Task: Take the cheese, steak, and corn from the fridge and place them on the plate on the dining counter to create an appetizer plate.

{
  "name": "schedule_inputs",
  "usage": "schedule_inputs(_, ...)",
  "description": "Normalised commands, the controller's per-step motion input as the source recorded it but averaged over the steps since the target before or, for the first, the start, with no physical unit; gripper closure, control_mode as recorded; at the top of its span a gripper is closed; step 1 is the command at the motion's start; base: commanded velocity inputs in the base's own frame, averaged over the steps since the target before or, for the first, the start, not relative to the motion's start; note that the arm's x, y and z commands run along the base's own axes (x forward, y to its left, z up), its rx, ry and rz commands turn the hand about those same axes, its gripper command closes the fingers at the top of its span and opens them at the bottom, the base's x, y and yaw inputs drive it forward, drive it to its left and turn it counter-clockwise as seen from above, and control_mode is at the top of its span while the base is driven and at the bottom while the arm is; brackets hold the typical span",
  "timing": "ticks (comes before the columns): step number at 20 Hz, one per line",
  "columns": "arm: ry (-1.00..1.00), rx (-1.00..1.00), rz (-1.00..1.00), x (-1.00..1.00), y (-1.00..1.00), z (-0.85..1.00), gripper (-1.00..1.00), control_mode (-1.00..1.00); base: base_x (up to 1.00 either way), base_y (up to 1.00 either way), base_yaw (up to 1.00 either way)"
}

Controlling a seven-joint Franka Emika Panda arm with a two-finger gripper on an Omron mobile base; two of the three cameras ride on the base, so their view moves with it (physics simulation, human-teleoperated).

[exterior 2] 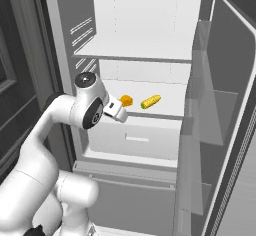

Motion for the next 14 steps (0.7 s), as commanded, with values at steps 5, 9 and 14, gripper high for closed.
schedule_inputs(5, -0.03, 0.0, 0.0, 0.27, 0.19, -0.07, -1.0, -1.0, 0.0, 0.0, 0.0)
schedule_inputs(9, -0.01, 0.0, 0.0, 0.33, 0.03, -0.05, -1.0, -1.0, 0.0, 0.0, 0.0)
schedule_inputs(14, 0.0, 0.0, 0.0, 0.46, 0.23, -0.06, -1.0, -1.0, 0.0, 0.0, 0.0)
